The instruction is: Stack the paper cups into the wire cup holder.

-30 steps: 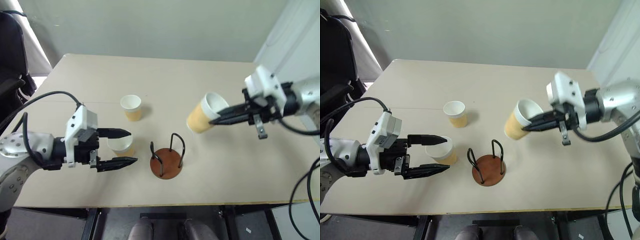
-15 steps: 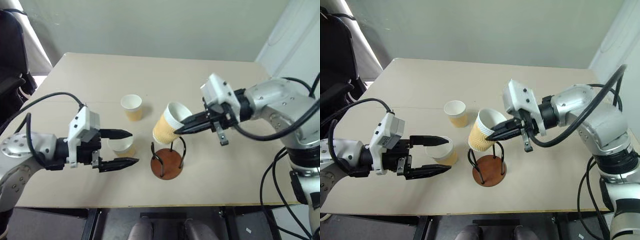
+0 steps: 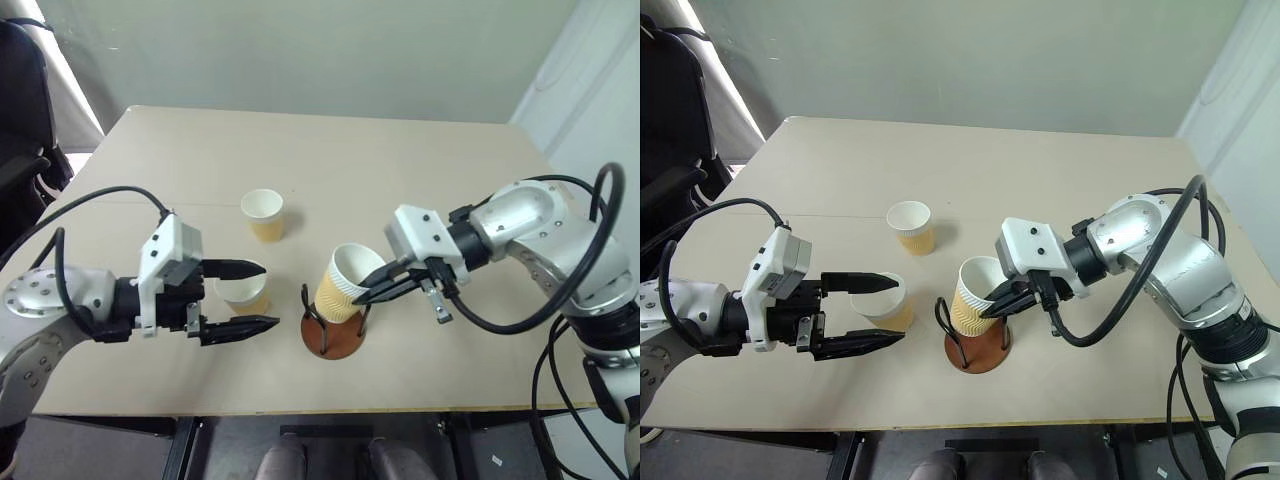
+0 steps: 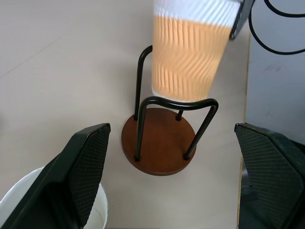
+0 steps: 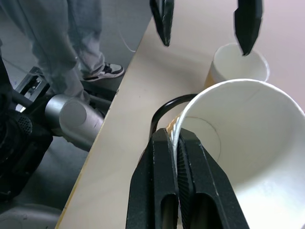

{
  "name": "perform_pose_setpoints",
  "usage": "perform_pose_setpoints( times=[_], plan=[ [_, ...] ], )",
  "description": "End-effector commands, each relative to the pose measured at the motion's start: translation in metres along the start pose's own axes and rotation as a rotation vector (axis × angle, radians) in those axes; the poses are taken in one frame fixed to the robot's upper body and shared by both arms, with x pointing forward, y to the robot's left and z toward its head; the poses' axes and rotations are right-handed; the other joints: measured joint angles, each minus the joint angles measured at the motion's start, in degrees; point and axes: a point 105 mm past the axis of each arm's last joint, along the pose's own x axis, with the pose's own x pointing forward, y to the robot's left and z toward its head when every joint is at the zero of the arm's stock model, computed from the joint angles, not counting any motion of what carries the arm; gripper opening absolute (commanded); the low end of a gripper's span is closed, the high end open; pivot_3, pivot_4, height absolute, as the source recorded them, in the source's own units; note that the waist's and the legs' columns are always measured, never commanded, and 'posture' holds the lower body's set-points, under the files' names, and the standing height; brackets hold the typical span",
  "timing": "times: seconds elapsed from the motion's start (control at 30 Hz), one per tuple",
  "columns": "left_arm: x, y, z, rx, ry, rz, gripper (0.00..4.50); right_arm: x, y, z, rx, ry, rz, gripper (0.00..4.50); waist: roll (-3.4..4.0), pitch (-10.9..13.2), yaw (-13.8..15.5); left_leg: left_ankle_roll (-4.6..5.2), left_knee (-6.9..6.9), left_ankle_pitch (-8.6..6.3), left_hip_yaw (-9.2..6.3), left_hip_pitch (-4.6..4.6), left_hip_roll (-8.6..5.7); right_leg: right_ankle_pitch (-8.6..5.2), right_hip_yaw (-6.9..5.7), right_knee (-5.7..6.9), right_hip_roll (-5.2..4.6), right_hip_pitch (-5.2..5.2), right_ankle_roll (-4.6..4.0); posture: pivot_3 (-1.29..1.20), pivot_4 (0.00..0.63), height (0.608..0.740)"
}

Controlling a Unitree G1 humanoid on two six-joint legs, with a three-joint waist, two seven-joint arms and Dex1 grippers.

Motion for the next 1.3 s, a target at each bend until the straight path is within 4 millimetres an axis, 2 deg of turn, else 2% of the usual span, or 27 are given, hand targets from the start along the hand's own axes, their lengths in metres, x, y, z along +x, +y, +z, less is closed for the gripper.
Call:
perform_pose_setpoints(
  times=[0.03,0.23,0.27,0.37,0.57,0.63,0.7,0.83,0.93,1.03,1.2,1.3],
  plan=[
    [-0.002,-0.003,0.009,0.045,-0.021,0.000,4.50,0.001,0.001,0.006,-0.052,0.005,-0.010,0.05,0.00,0.0,0.0,0.00,0.00,0.00,0.00,0.00,0.00,0.00,0.00,0.00,0.00,0.00,0.00,0.00,0.150,0.740],
    [-0.002,-0.003,0.009,0.044,-0.021,0.004,4.50,0.003,0.000,0.006,-0.066,0.004,-0.007,0.05,0.00,0.0,0.0,0.00,0.00,0.00,0.00,0.00,0.00,0.00,0.00,0.00,0.00,0.00,0.00,0.00,0.150,0.740],
    [-0.003,-0.003,0.009,0.044,-0.021,0.004,4.50,0.004,0.000,0.006,-0.066,0.005,-0.007,0.22,0.00,0.0,0.0,0.00,0.00,0.00,0.00,0.00,0.00,0.00,0.00,0.00,0.00,0.00,0.00,0.00,0.150,0.740],
    [-0.003,-0.003,0.009,0.044,-0.021,0.004,4.50,0.004,-0.001,0.005,-0.064,0.006,-0.008,0.96,0.00,0.0,0.0,-0.01,0.00,0.00,0.00,0.00,0.00,0.00,0.00,0.00,0.00,0.00,0.00,0.00,0.150,0.740],
    [-0.004,-0.001,0.009,0.047,-0.017,0.007,4.50,-0.002,-0.006,0.004,-0.063,0.011,-0.043,3.01,0.00,0.0,0.0,-0.01,0.00,0.00,0.00,0.00,0.00,0.00,0.00,0.00,0.00,0.00,0.00,0.00,0.150,0.740],
    [-0.005,0.002,0.008,0.060,-0.001,0.018,4.50,-0.012,-0.013,0.003,-0.047,0.012,-0.096,3.75,0.00,0.0,0.0,-0.01,0.00,0.00,0.00,0.00,0.00,0.00,0.00,0.00,0.00,0.00,-0.01,0.00,0.150,0.740],
    [-0.008,0.009,0.006,0.087,0.036,0.044,4.50,-0.032,-0.025,0.002,0.003,-0.011,-0.186,4.39,0.00,0.0,0.1,-0.01,0.00,0.00,-0.01,0.00,0.00,0.00,0.00,0.00,0.00,0.01,-0.01,0.00,0.150,0.740],
    [-0.009,0.024,-0.004,0.168,0.164,0.070,4.50,-0.086,-0.035,0.004,0.184,-0.206,-0.325,4.39,0.00,0.0,0.7,-0.01,0.02,0.00,-0.04,-0.01,-0.02,0.01,0.01,-0.02,-0.04,0.02,-0.02,0.00,0.150,0.740],
    [-0.003,0.025,-0.008,0.197,0.196,0.020,4.50,-0.109,-0.026,0.003,0.264,-0.306,-0.350,4.39,-0.01,0.0,1.0,-0.08,-0.02,-0.02,-0.03,0.00,-0.03,-0.04,0.01,-0.01,-0.06,0.00,-0.12,0.00,0.150,0.740],
    [0.000,0.023,-0.019,0.220,0.265,-0.038,4.50,-0.115,-0.017,0.007,0.288,-0.360,-0.353,4.39,-0.01,0.0,0.8,-0.24,-0.04,-0.12,-0.04,0.00,-0.01,-0.12,-0.03,0.00,-0.05,-0.02,-0.24,0.00,0.150,0.740],
    [-0.001,0.035,-0.032,0.278,0.362,-0.031,4.50,-0.111,0.002,0.012,0.301,-0.399,-0.302,4.39,0.02,0.0,0.2,-0.34,-0.09,-0.18,-0.02,-0.09,0.10,-0.15,0.01,-0.02,0.10,-0.17,-0.24,0.00,0.150,0.740],
    [0.001,0.039,-0.038,0.295,0.389,-0.032,4.50,-0.107,0.011,0.008,0.316,-0.370,-0.289,4.39,0.02,0.0,0.2,-0.34,-0.06,-0.23,-0.02,-0.09,0.22,-0.15,0.01,-0.07,0.18,-0.14,-0.24,0.00,0.150,0.740]
  ],
)
